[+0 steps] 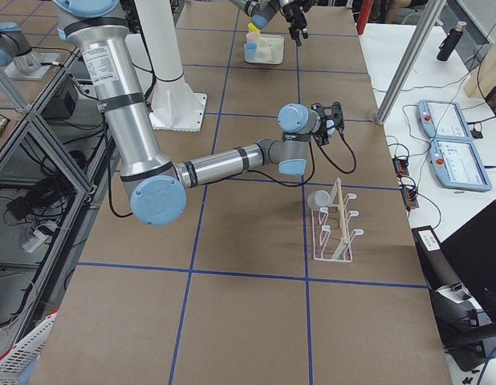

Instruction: Transfer IKEA cup to right arm and place on rack

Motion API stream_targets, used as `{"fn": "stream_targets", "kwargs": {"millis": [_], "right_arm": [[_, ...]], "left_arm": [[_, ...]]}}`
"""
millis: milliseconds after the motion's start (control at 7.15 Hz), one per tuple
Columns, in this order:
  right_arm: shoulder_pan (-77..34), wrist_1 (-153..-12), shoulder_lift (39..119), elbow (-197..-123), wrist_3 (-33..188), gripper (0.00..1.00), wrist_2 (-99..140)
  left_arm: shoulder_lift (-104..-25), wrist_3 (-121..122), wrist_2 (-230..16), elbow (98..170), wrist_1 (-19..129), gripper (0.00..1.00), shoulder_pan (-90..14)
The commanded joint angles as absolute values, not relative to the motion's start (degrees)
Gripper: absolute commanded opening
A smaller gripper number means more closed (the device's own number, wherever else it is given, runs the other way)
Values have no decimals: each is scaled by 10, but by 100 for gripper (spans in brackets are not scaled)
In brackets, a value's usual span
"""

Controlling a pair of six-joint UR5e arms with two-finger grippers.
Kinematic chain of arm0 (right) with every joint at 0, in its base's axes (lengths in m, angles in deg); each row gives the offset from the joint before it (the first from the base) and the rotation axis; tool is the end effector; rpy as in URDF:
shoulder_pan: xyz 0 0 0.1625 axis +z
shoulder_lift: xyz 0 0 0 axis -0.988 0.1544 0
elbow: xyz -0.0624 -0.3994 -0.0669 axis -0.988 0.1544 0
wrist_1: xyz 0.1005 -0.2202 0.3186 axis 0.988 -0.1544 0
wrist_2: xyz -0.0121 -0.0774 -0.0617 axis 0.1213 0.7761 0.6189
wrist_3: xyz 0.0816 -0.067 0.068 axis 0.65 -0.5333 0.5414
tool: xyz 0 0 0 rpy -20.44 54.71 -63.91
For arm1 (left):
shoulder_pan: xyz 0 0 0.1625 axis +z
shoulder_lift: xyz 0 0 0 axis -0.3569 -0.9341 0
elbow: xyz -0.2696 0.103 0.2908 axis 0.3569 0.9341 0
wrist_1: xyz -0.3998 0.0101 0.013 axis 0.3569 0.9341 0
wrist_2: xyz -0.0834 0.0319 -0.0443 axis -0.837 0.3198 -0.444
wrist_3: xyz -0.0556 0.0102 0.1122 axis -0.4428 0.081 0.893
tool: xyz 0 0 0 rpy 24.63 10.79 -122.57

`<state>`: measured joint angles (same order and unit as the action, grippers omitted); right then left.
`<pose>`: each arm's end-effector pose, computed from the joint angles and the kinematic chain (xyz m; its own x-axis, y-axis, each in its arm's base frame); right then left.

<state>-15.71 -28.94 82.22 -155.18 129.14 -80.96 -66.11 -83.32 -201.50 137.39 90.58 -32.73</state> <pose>-0.1936 -0.5721 0.3693 0.2463 -0.2081 0.9466 -0.4562 0.8368 0.3027 0.2968 -0.5343 0.2868 -0.0445 -0.1620 -0.9858 0.4591 0.8731 -0.1642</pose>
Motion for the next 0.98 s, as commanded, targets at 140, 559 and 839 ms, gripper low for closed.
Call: {"fn": "stream_targets", "kwargs": {"millis": [140, 559, 839], "right_arm": [[-78, -593, 852, -1658, 1016, 6, -845], [-41, -825, 860, -1697, 775, 6, -807], [-66, -893, 864, -1695, 720, 6, -712]], "left_arm": [[-654, -610, -2021, 1429, 658, 100, -380], [-620, -452, -2017, 1478, 511, 100, -419], [-612, -453, -2015, 1481, 511, 100, -418]]}}
